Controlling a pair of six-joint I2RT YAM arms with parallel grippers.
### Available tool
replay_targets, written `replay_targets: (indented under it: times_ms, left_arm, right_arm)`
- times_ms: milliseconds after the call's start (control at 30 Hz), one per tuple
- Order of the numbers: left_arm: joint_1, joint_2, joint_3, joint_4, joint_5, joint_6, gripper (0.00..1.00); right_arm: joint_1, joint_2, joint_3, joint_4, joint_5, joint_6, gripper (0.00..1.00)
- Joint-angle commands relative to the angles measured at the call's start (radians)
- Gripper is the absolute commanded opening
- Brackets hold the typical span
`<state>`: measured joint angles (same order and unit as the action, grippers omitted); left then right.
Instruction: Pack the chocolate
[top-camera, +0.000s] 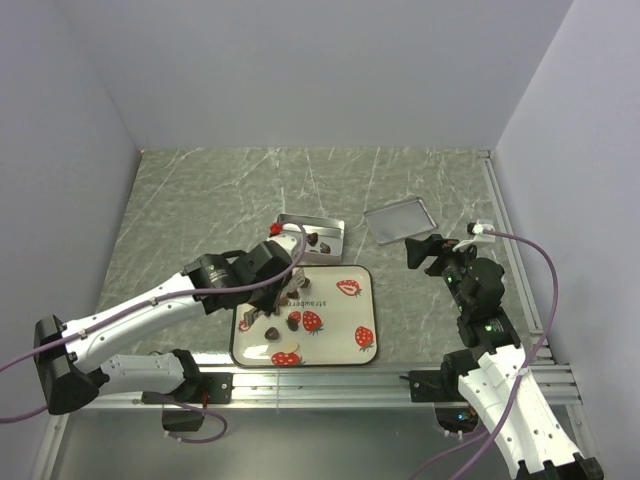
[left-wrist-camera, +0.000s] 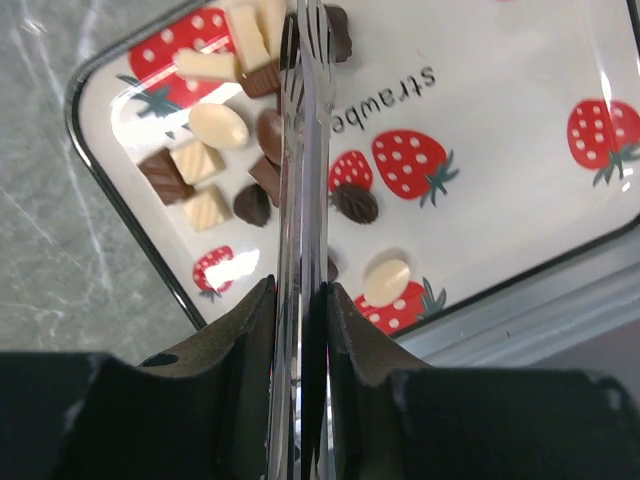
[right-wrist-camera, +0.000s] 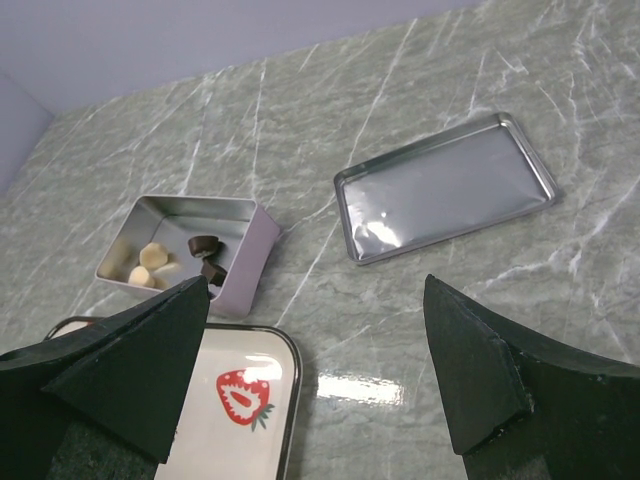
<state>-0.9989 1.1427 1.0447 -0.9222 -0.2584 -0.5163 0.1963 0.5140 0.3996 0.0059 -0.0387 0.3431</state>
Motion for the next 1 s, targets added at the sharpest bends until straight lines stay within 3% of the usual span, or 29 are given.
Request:
replay_targets:
  times_ms: [0,567,967]
  left_arm:
    - [0.061,-0.031,0.051,0.068,0.013,0.081,0.29]
    - [0.261,0.047,0.146,0.194,0.038,0.219,0.29]
    - [0.339,0.126,0.143,0.275,0.070,0.271,0.32]
  right_arm:
    - [-0.005,0.000,-0.007,0.045,-0.012,-0.004,0.94]
    - [-0.006,-0.032,-0.011,0.036,-0.023,-0.006,0.94]
    - [-0.006,-0.065,-0.013,0.019,-0.015,-0.009,0.94]
